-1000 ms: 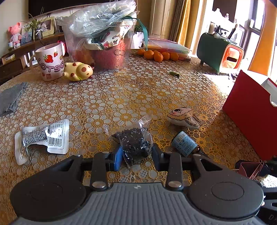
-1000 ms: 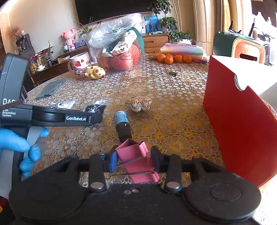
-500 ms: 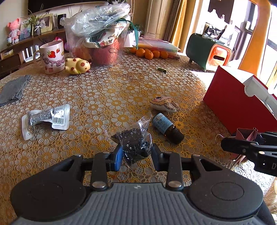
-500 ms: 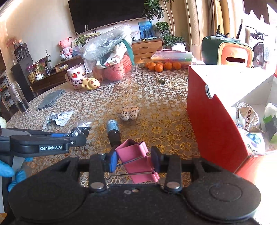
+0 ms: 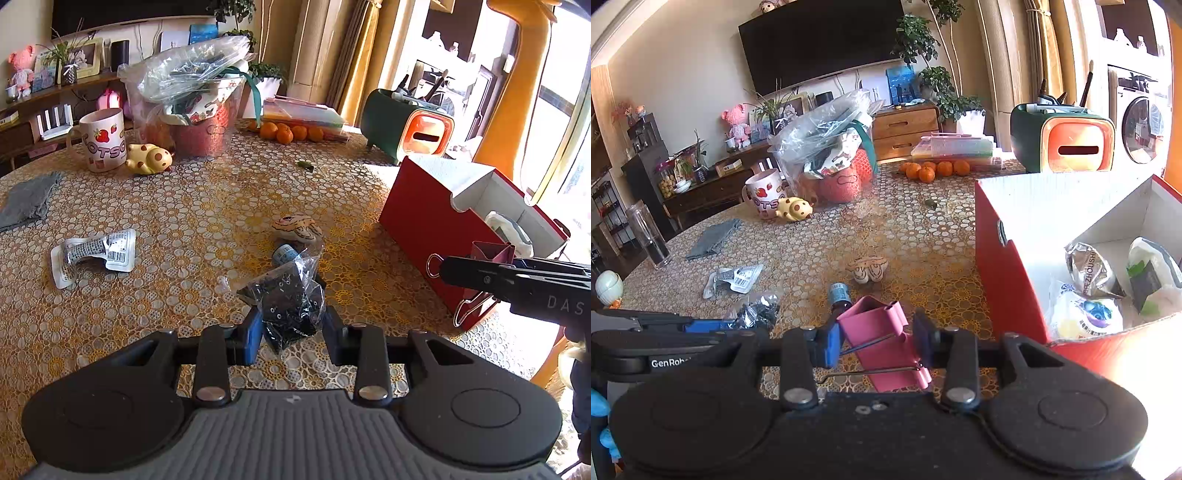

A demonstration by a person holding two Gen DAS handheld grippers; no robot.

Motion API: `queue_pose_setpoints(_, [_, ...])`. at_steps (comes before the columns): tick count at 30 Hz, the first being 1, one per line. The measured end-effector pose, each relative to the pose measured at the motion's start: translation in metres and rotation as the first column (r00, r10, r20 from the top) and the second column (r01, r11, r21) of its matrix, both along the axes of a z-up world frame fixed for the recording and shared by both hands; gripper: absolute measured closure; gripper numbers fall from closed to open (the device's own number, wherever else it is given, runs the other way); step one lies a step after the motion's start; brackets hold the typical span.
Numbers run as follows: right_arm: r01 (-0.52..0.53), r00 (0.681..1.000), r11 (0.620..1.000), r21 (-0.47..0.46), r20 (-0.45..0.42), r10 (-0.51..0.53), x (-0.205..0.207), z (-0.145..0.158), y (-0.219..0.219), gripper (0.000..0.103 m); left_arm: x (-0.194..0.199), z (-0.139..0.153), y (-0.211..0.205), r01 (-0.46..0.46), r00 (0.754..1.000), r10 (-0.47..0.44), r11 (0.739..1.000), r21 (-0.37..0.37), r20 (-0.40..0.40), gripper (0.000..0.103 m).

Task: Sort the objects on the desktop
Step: 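Lift and carry the binder clip with right tool while left tool carries the bead bag to the box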

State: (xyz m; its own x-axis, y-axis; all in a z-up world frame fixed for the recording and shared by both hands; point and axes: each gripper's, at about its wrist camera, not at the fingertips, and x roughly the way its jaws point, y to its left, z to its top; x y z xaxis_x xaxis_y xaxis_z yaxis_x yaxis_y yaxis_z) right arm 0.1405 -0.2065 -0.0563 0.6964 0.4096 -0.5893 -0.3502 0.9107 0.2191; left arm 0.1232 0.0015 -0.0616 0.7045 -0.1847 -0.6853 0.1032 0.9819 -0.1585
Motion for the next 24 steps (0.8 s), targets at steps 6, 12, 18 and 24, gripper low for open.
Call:
queue_pose_setpoints(6, [0.004,0.999,1.0,0.008,0.054,-0.004,-0.01,0.025,-0.014,0.064,-0.013,0.021,-0.017,0.036,0.999,-0.036,0.999,-0.006,0.031,0.07])
queue_pose_setpoints(12, [0.017,0.996,1.0,0.014,0.091,-0.018,-0.015,0.047,-0.033,0.064,-0.023,0.042,-0.038,0.081,0.994,-0.08,0.997,-0.009,0.069,0.07])
queue_pose_setpoints(18, [0.052,0.992,0.998,0.025,0.112,-0.054,-0.019,0.06,-0.058,0.064,-0.027,0.057,-0.063,0.127,0.988,-0.125,0.992,-0.009,0.095,0.07])
queue_pose_setpoints(24, [0.09,0.986,0.995,0.03,0.136,-0.093,-0.02,0.067,-0.083,0.064,-0.025,0.065,-0.09,0.171,0.98,-0.17,0.985,-0.004,0.104,0.07])
